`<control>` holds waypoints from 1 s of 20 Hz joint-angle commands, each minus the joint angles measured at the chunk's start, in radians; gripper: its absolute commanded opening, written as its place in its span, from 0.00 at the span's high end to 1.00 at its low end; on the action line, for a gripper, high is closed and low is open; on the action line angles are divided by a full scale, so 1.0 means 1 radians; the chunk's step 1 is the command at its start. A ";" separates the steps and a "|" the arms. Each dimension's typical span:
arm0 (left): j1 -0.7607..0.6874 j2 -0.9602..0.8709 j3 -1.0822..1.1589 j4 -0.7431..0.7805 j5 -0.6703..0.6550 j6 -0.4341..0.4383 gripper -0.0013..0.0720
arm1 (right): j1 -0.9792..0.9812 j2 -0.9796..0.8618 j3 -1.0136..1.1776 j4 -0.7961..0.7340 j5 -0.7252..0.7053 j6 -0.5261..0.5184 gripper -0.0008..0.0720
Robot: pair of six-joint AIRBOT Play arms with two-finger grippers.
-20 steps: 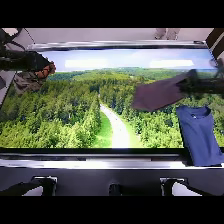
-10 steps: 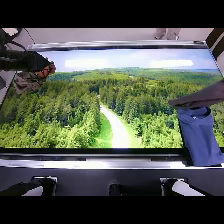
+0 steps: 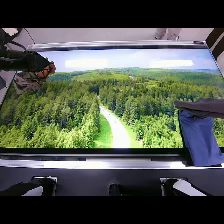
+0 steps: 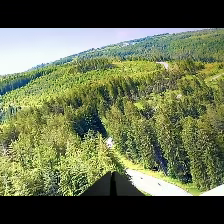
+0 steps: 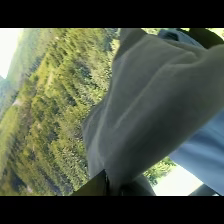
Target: Fold the shirts.
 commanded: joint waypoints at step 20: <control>-0.002 0.000 0.000 -0.001 -0.015 0.001 0.94 | -0.016 0.291 -0.947 -0.506 -0.272 0.092 0.38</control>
